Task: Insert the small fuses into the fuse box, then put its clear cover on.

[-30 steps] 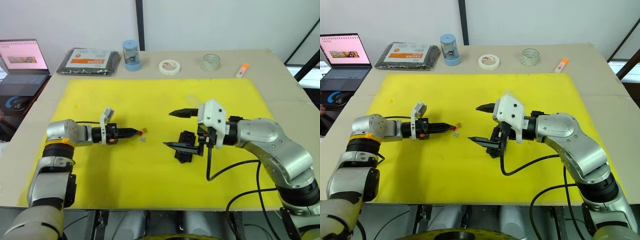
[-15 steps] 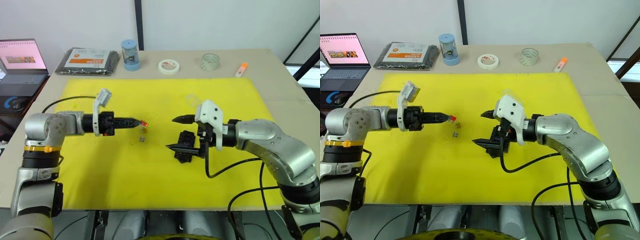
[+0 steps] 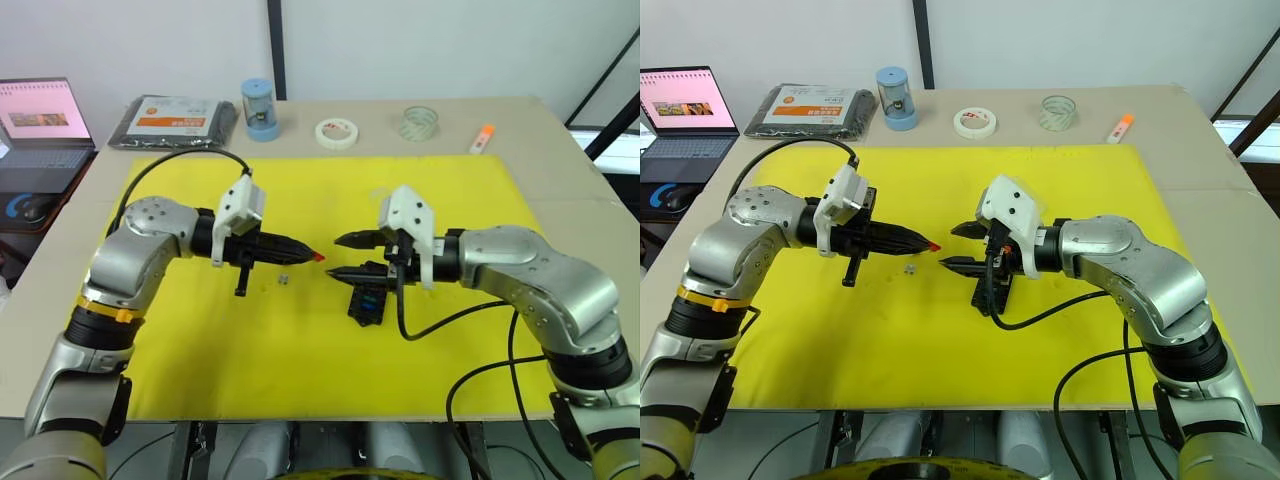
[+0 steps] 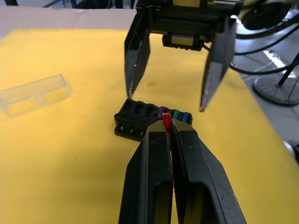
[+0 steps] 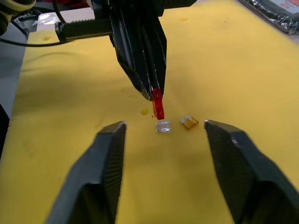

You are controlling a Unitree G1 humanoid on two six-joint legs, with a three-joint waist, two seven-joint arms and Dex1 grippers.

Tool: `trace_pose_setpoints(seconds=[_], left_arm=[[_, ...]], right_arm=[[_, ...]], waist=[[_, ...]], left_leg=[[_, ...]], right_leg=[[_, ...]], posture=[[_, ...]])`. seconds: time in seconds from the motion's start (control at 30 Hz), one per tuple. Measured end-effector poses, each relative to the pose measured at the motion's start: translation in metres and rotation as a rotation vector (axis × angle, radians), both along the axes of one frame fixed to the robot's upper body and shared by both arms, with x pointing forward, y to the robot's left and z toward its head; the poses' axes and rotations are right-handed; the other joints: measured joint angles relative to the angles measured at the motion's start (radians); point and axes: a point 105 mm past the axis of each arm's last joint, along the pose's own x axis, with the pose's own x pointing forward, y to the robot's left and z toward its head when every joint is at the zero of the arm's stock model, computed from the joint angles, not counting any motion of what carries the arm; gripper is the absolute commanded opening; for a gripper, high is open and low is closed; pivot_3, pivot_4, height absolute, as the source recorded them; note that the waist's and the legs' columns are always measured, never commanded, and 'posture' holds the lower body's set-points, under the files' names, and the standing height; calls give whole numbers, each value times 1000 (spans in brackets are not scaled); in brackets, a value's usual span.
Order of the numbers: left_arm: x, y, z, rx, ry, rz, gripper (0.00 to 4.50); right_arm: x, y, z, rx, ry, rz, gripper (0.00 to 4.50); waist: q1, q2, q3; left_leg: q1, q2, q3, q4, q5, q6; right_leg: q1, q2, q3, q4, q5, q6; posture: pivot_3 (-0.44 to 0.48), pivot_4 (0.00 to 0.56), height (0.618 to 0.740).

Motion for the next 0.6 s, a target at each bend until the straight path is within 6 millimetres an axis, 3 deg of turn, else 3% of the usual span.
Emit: trace_pose_setpoints(seconds=[0.37,0.47,0.6], left_arm=[[1,-3,-1,-4,-30,-16,0],[1,-3,-1,-1,-31,-15,0],[1,-4,-1,-7,-29,-17,0]], right_arm=[[1,3,4,1,-8,2,2073],[0,4,3,1,-5,6,1556],[0,4,3,0,-3,11,177]], waist=[[-2,0,0],[-2,0,0],[-2,0,0]], left_leg=[[0,0,0,0,0,0],[0,0,0,0,0,0],[0,0,0,0,0,0]], right_leg=[[0,1,0,0,0,0],[0,1,0,0,0,0],[0,1,0,0,0,0]], posture=[[0,150,740],[0,150,740],[0,150,740]])
